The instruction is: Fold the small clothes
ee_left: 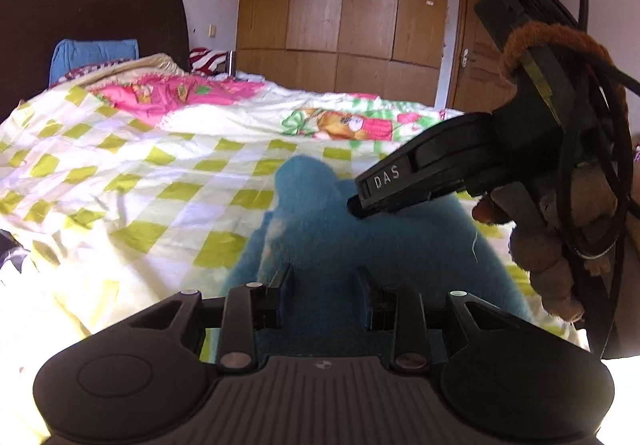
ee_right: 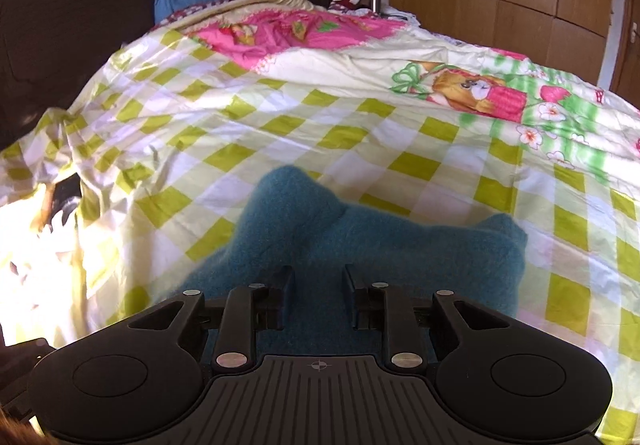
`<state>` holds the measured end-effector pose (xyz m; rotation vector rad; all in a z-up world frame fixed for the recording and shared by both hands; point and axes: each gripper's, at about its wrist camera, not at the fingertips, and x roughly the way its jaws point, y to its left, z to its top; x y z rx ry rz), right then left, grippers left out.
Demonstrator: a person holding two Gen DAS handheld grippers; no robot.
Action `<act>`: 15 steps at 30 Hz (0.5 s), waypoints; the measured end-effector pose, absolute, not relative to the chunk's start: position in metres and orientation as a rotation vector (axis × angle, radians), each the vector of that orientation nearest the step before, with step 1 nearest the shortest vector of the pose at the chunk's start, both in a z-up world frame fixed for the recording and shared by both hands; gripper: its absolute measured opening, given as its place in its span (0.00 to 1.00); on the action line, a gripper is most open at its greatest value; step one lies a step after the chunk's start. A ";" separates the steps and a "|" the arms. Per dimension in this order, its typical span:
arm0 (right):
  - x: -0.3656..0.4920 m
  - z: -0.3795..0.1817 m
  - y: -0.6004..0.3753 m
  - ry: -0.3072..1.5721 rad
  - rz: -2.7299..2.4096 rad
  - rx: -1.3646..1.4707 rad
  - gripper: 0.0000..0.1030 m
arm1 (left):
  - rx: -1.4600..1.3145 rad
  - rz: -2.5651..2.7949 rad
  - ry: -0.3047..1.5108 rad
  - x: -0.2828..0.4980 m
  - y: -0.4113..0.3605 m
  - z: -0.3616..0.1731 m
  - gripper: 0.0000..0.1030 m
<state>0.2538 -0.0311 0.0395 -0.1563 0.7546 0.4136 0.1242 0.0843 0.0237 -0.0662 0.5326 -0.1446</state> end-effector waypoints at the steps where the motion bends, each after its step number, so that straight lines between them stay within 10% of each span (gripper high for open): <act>1: 0.255 0.029 -0.020 0.747 0.423 -0.202 0.24 | -0.063 -0.119 0.554 0.122 0.085 0.016 0.45; 15: 0.202 0.064 -0.088 0.633 0.278 -0.087 0.24 | 0.007 -0.107 0.521 0.107 0.079 0.042 0.46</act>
